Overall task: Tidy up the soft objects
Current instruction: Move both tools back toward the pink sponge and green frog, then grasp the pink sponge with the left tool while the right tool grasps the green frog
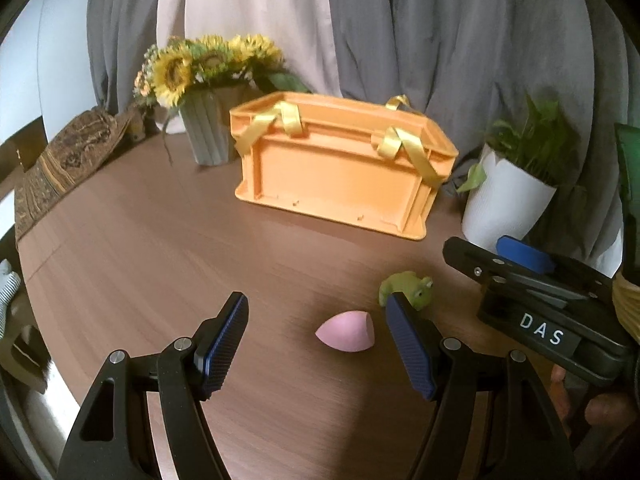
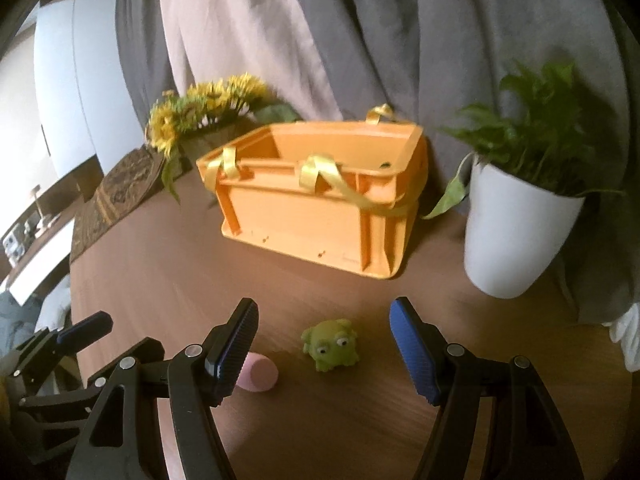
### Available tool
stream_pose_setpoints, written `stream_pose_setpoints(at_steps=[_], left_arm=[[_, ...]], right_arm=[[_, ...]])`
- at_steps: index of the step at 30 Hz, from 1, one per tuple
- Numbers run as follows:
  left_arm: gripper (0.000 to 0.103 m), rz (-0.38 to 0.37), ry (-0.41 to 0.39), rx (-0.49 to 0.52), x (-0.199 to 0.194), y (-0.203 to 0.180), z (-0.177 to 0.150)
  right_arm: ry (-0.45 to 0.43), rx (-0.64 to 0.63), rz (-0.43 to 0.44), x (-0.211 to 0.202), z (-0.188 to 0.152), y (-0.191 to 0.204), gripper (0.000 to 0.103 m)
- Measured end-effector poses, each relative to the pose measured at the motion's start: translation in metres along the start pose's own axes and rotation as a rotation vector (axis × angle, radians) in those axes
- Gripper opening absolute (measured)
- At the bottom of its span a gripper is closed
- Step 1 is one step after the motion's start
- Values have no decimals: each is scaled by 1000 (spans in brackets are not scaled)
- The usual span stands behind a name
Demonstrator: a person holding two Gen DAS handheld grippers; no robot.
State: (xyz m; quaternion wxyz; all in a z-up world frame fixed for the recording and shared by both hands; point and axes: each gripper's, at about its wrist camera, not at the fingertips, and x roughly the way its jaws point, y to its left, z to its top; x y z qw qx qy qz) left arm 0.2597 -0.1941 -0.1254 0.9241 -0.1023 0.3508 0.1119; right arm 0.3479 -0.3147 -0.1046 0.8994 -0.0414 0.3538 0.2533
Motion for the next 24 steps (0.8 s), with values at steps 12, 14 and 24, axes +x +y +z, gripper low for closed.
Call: stream_pose_setpoints(at_steps=[12, 14, 24], left_arm=[[70, -31, 80, -8, 42, -8, -13], [70, -35, 90, -11, 48, -8, -14], [66, -53, 141, -24, 76, -8, -22]], right_arm=[[109, -26, 46, 49, -13, -12, 69], [121, -37, 53, 55, -13, -14, 69], [176, -88, 87, 84, -19, -13, 65]])
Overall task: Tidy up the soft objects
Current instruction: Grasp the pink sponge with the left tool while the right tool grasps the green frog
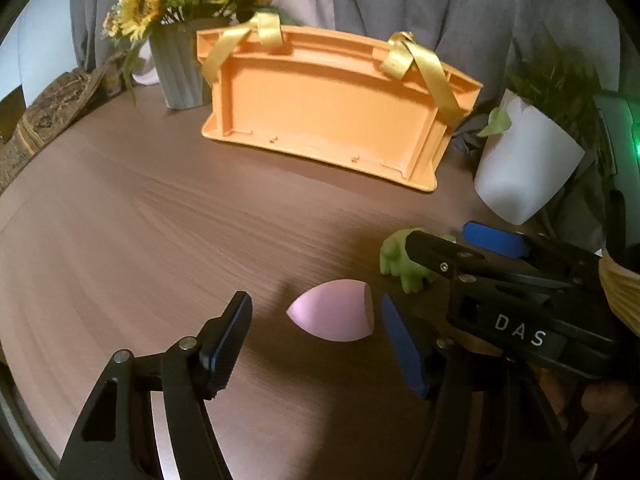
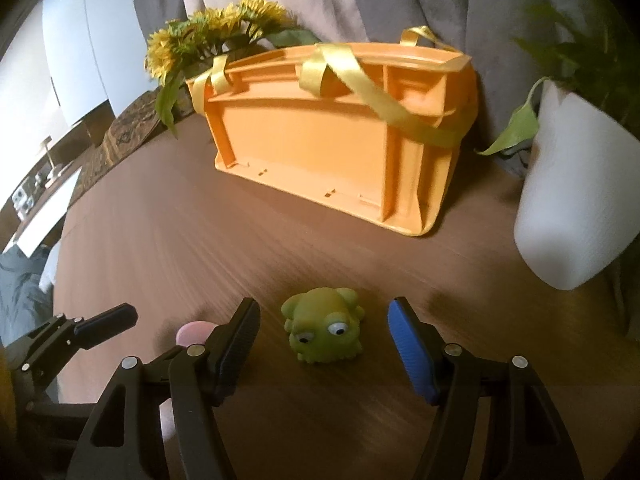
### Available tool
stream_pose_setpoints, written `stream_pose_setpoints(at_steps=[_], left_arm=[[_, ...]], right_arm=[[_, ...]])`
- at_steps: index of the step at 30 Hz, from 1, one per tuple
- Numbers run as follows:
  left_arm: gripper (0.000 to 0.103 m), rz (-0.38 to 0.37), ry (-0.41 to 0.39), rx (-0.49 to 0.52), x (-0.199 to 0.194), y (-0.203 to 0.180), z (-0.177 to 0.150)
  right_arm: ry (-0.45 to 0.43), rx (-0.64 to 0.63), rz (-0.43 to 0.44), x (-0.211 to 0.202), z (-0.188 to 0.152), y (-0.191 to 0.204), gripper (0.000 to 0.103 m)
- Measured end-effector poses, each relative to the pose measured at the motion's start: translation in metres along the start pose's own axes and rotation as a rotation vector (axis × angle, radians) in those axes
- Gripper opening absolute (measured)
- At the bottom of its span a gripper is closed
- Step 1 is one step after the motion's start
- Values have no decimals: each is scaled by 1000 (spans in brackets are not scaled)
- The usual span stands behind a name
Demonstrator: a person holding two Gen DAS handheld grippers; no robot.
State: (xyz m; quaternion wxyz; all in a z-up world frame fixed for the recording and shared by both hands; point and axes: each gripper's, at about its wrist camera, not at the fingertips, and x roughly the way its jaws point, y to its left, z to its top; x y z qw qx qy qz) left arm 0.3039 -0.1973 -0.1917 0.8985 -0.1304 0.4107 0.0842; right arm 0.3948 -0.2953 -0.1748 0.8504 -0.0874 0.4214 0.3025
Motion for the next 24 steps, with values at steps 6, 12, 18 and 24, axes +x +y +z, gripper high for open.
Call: stream_pose_setpoints(at_steps=[6, 12, 18, 24], left_arm=[[63, -8, 23, 6, 12, 0, -1], [53, -25, 35, 4, 20, 1, 1], [47, -33, 26, 27, 22, -2, 1], [44, -37, 21, 29, 21, -1, 0]], right_arm=[[35, 0, 17, 13, -2, -4, 59], [48, -1, 25, 19, -2, -4, 54], [65, 9, 32, 24, -4, -6, 46], [61, 12, 35, 23, -5, -5, 41]])
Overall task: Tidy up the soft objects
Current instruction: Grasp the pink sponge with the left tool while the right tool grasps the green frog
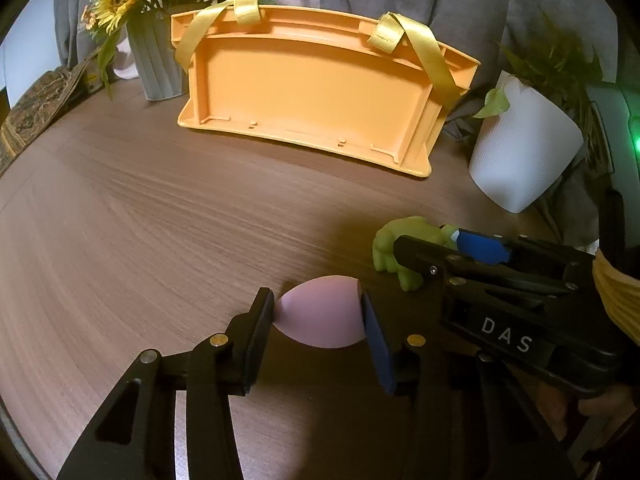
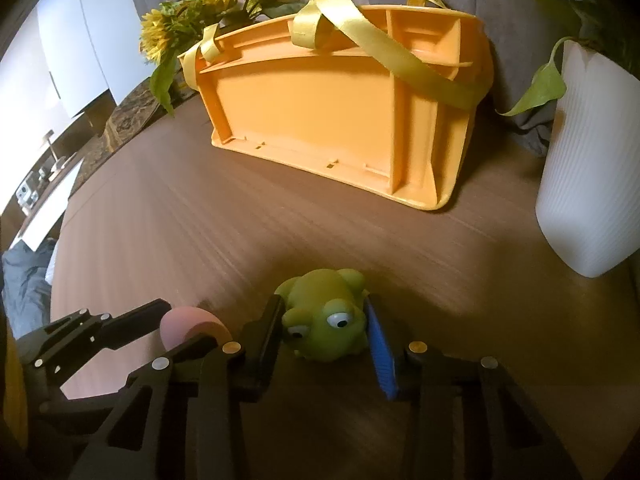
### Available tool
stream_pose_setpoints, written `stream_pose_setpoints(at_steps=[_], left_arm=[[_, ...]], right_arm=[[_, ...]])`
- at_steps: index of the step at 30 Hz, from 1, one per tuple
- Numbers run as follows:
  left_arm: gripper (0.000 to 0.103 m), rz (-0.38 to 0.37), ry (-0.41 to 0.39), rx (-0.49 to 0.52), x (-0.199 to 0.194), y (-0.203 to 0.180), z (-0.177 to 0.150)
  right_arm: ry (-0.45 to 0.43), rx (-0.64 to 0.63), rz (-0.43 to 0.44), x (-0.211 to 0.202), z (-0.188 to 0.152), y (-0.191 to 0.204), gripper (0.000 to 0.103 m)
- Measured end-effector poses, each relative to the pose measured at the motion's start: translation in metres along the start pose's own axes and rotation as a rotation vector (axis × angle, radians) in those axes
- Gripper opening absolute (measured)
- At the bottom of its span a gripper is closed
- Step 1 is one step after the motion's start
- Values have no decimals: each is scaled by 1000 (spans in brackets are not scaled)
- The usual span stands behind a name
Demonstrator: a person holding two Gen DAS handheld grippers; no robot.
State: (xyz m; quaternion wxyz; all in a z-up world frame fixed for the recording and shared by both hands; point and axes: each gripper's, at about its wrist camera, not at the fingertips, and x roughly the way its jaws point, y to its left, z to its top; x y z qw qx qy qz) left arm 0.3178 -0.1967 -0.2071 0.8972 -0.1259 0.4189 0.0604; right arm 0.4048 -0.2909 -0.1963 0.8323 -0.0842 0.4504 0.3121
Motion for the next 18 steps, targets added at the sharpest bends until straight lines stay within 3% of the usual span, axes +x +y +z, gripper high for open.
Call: stream_pose_setpoints(at_steps=[18], left_arm=[[43, 56, -96, -3, -39, 9, 8]], right_arm=[[-65, 46, -14, -28, 2, 7, 41]])
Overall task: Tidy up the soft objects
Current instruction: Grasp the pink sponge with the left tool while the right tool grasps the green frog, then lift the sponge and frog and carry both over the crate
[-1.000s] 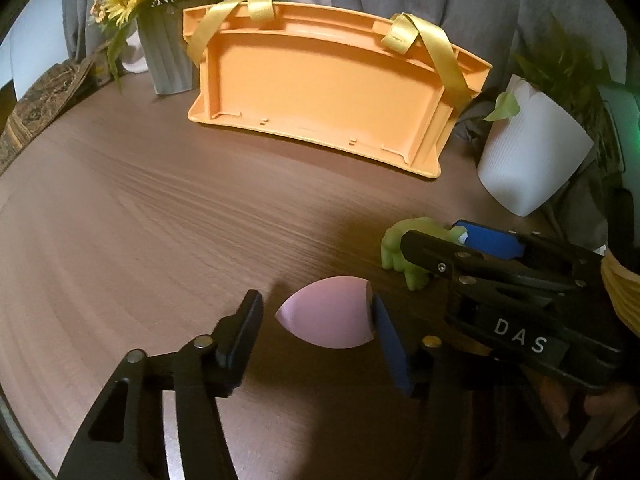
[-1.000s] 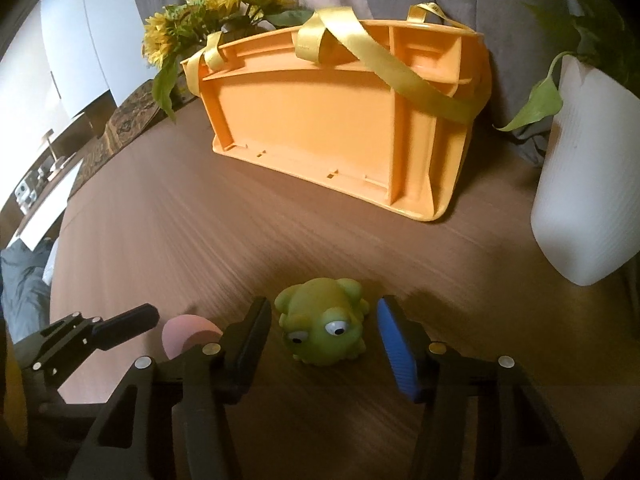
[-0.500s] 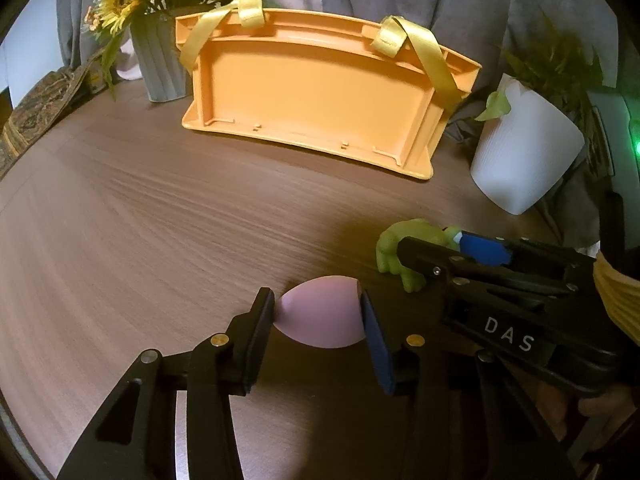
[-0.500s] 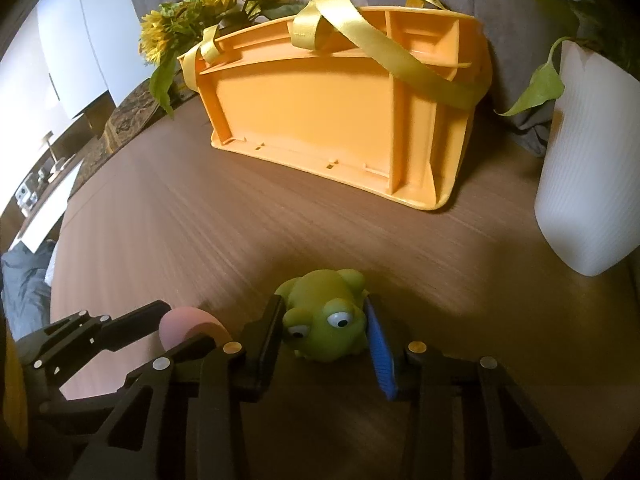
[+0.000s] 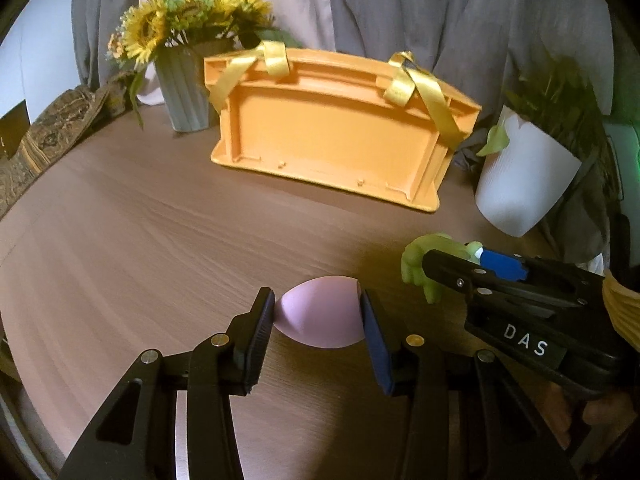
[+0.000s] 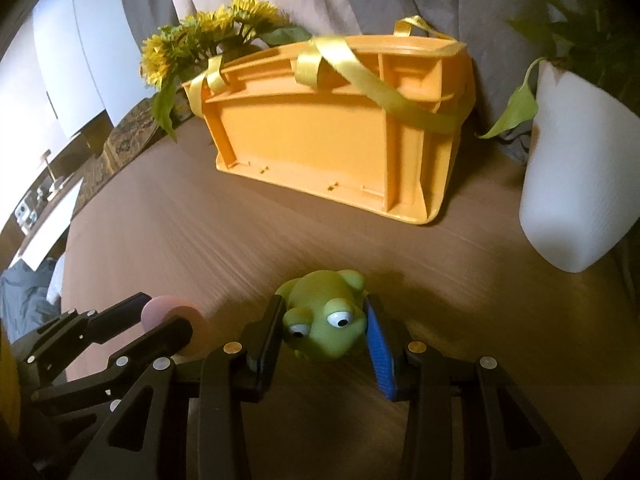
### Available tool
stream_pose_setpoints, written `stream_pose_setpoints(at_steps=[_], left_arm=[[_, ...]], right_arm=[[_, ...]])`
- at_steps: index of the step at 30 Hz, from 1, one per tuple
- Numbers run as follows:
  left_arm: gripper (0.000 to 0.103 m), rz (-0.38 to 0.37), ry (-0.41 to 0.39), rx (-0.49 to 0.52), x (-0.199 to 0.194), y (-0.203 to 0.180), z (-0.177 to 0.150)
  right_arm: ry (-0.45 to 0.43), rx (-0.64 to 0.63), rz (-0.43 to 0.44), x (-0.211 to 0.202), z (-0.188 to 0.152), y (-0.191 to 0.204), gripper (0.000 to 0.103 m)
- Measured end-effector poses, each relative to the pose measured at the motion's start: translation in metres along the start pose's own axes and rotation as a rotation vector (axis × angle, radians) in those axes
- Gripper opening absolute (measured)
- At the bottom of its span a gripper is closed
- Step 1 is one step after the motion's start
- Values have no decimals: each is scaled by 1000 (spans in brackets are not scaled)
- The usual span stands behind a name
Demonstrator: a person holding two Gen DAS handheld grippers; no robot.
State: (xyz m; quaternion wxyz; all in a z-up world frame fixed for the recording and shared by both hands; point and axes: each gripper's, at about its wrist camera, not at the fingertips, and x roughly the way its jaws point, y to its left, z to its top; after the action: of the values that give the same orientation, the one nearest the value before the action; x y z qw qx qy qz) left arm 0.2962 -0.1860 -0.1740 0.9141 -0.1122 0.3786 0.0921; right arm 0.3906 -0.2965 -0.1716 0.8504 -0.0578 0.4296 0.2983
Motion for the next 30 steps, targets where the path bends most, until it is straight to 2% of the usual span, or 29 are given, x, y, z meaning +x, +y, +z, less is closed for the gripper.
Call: stream_pose_setpoints(at_steps=[13, 24, 30], left_arm=[[43, 22, -106, -15, -38, 16, 22], [43, -14, -185, 9, -68, 38, 48], [43, -73, -221, 62, -77, 55, 69]], right_arm=[[-91, 21, -27, -40, 7, 21, 41], [-184, 71, -60, -72, 21, 48, 41], [-234, 103, -108, -85, 31, 69, 41]])
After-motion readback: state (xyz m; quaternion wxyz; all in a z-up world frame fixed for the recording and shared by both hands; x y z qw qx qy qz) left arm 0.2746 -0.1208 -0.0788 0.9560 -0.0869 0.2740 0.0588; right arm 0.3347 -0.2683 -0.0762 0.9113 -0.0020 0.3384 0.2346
